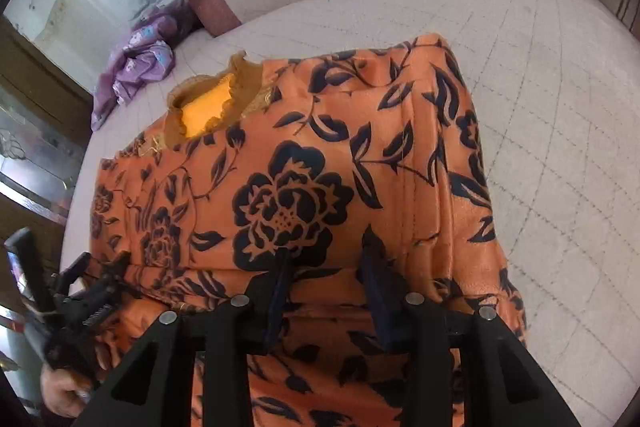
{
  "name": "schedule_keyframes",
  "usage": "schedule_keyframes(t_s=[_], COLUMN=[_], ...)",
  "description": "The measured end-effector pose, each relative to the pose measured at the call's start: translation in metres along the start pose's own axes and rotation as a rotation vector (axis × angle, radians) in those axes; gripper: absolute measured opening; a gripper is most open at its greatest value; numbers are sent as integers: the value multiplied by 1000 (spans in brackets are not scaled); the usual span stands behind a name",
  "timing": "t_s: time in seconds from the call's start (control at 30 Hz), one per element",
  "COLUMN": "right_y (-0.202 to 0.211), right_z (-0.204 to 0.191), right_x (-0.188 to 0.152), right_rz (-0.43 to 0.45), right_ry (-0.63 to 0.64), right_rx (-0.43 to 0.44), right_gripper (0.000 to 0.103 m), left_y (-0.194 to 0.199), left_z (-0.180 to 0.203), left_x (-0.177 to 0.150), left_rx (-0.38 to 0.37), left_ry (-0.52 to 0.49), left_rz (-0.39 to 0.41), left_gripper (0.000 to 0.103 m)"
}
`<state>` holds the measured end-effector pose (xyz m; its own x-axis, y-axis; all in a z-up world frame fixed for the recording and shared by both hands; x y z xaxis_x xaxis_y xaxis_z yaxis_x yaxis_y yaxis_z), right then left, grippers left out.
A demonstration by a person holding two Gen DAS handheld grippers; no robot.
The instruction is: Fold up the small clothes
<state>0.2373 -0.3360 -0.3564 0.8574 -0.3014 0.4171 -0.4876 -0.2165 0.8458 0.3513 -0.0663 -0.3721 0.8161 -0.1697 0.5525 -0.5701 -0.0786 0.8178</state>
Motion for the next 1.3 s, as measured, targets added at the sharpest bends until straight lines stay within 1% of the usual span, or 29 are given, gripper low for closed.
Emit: schedule_keyframes(t_s=[0.03, 0.1, 0.2, 0.27, 0.37, 0.5, 0.63, 0.7, 0.9, 0.97, 1.0, 1.07, 1.1, 1.17, 1.2, 1.27, 1.3], right_y=[6, 14, 24, 33, 47, 54, 48, 42, 20, 9, 4, -15, -18, -15, -13, -7, -5], right_z=[-3, -5, -10, -14, -19, -33, -42, -46, -55, -58, -58, -57, -57, -59, -59, -56, -55], right_x=[0, -4, -8, -10, -9, -9, -7, -6, -4, -4, -4, -7, -7, -5, -5, -4, -3], right_rz=[-2, 14, 37, 61, 109, 145, 139, 131, 89, 63, 44, -24, -25, -18, -14, 0, 5], right_ry=[-1, -13, 2, 14, 22, 45, 71, 82, 123, 135, 137, 137, 143, 162, 161, 144, 139], right_rx=[1, 33, 8, 14, 44, 68, 70, 71, 66, 60, 54, 30, 26, 22, 32, 48, 50], right_gripper=[40, 40, 40, 40, 40, 40, 40, 40, 40, 40, 40, 40, 40, 41, 41, 41, 41], left_y=[-1, 0, 7, 16, 41, 72, 91, 92, 83, 77, 73, 59, 50, 23, 15, 18, 22], left_z=[-2, -3, -3, 0, 6, 13, 20, 20, 24, 25, 25, 26, 26, 29, 29, 25, 24], left_x=[-1, -2, -2, -4, -5, -3, 1, 3, 4, 4, 4, 1, -1, -10, -13, -10, -8], left_rx=[-7, -15, -17, -11, -7, -62, -83, -91, -91, -86, -82, -65, -54, -36, -43, -67, -72], left_ry=[16, 14, -15, -47, -97, -90, -95, -101, -118, -120, -123, -132, -139, -165, -163, -124, -124], left_rz=[-1, -6, -6, 2, 84, 173, 229, 233, 207, 191, 175, 128, 92, -34, -71, -63, -54], left_gripper=[103, 103, 103, 103, 103, 103, 103, 103, 103, 103, 103, 103, 103, 103, 103, 103, 103])
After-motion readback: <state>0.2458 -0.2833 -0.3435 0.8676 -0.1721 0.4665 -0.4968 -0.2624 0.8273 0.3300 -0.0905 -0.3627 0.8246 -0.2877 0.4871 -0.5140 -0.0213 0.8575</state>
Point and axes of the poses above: each gripper's, at about its wrist camera, not at the fingertips, and y roughly against the way its jaws point, z to its right, x to its top, the point moved 4 cm from there along -y, roughly the way its jaws point, and after that the axes turned 5 degrees about y, right-handed, at the moved point
